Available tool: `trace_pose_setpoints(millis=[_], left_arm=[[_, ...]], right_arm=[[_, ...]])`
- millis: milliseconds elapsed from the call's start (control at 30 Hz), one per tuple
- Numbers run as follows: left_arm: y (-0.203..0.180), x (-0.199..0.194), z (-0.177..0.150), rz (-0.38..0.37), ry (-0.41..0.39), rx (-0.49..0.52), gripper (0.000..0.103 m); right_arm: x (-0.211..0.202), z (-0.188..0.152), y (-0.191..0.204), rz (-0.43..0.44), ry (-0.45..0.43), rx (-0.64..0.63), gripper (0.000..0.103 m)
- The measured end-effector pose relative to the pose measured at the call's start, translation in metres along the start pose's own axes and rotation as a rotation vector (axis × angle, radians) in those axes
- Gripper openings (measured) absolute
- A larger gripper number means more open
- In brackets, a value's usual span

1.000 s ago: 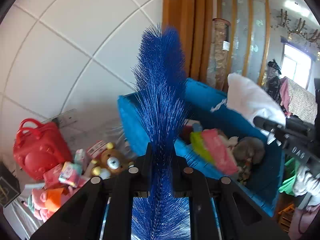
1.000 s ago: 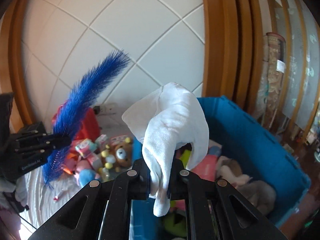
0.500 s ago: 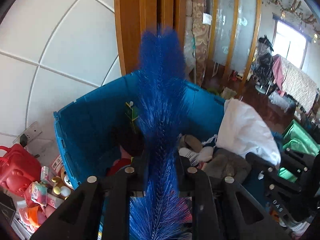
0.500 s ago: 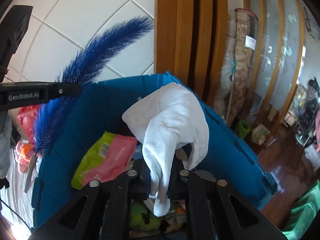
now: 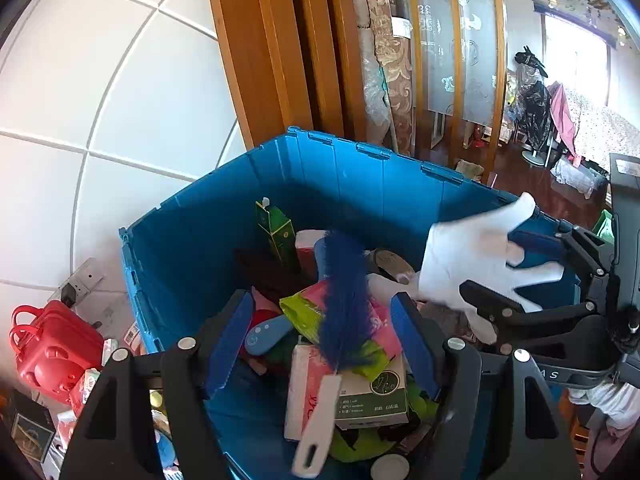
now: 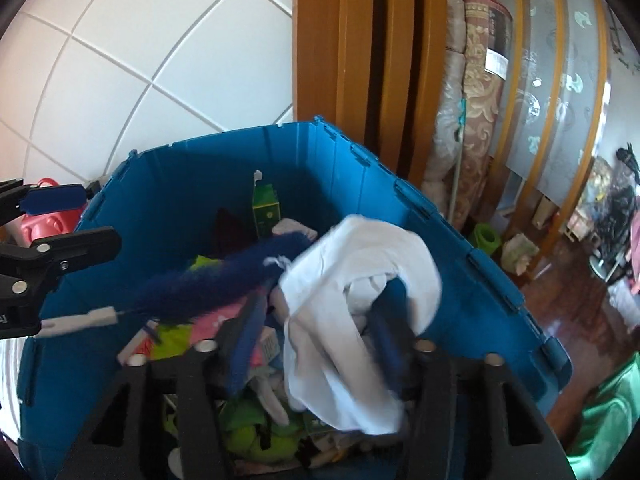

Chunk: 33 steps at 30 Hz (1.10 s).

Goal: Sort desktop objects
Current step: 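Open both tools to release the duster and glove into the crate, then grasp the toothpaste tube with the left tool while the right tool grasps the yellow clip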

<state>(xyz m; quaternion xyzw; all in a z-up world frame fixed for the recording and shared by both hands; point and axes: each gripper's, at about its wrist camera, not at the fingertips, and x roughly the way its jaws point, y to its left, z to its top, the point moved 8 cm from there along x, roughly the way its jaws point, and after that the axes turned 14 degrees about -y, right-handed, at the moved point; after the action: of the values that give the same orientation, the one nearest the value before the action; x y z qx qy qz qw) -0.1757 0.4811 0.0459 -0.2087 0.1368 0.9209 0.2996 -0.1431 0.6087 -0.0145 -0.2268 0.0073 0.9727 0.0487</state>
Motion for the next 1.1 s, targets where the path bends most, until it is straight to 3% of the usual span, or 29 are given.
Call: trace_pose_setpoints(millis=[33,100,200,500,733,1000,1100], left_arm=[[0.001,-0.003,0.0,0.005,-0.009,0.002,0.071],[0.004,-0.009,0.0,0.014,-0.025,0.005,0.071],[0.01,-0.018,0.0,0.028,-0.055,0.003,0.071],[0.046,-0.063,-0.006,0.06,-0.169,-0.021,0.073],[0.102,-0.102,-0.029,0.09,-0.226,-0.067,0.077],[0.188,-0.138,-0.077,0.154,-0.221,-0.143,0.077],[0.224,-0.149,-0.104,0.199,-0.207,-0.157,0.077]], right_arm=[[0.0,0.0,-0.001,-0.009,-0.006,-0.006,0.093],[-0.002,0.0,0.001,-0.024,-0.021,-0.027,0.094],[-0.009,0.002,0.005,-0.048,-0.046,-0.054,0.103],[-0.048,0.022,0.045,-0.125,-0.177,-0.131,0.103],[-0.069,0.029,0.104,-0.107,-0.21,-0.145,0.103],[-0.081,0.029,0.193,-0.082,-0.242,-0.179,0.103],[-0.083,0.028,0.229,-0.035,-0.255,-0.16,0.103]])
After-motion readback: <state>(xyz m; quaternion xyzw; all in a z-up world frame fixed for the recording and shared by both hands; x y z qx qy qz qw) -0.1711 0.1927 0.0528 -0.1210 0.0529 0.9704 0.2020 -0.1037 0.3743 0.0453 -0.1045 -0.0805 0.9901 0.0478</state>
